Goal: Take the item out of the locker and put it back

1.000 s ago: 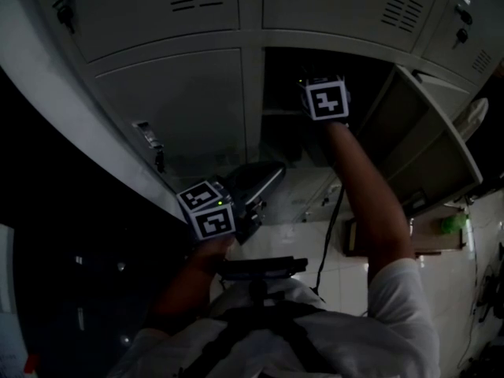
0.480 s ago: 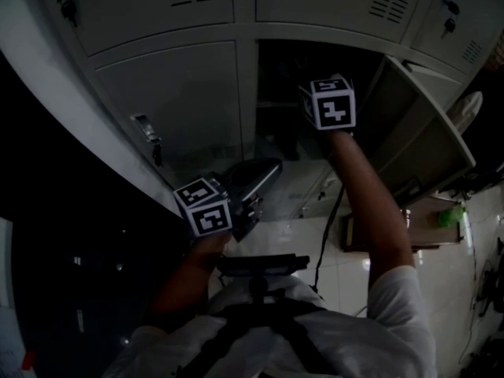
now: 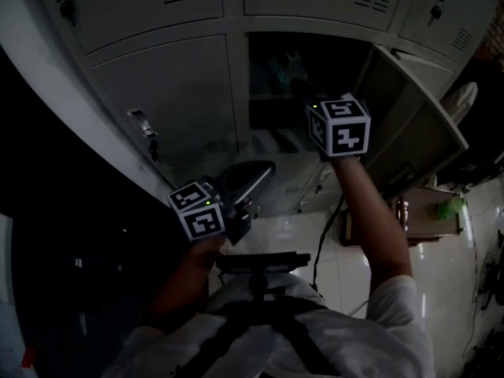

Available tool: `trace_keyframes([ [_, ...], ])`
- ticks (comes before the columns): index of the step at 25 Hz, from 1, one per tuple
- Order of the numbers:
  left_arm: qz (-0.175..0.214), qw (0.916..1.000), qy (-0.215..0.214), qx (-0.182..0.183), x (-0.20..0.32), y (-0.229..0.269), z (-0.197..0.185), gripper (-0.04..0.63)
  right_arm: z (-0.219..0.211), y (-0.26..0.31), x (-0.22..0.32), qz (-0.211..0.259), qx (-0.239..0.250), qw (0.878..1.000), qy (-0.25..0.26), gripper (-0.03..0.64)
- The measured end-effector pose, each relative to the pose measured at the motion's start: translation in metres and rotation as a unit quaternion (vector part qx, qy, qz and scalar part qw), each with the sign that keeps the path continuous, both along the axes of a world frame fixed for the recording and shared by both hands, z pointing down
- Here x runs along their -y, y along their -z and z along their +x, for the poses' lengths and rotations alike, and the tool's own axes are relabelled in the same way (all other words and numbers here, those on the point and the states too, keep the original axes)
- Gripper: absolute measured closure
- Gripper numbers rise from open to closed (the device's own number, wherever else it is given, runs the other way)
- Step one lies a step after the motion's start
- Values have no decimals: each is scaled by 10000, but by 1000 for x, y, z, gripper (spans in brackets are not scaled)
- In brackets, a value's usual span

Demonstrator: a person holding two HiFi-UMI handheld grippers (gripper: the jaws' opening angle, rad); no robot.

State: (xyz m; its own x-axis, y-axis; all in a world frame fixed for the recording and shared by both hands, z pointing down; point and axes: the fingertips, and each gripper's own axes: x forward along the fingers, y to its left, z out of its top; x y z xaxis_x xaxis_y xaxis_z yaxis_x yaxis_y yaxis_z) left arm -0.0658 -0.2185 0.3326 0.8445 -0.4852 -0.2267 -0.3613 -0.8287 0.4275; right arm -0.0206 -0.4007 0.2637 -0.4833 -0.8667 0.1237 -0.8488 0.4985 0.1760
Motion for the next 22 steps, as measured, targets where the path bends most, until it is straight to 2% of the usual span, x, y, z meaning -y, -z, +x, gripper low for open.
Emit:
trace_keyframes([
  [8,-53,10000,54,-62,-12,-1,-5,598,9,-19,-35,-166,172,9996,113,374],
  [22,-184,9998,43,42,-27,-12,-4,598,26,-47,-81,-383,427,9981,219,397],
])
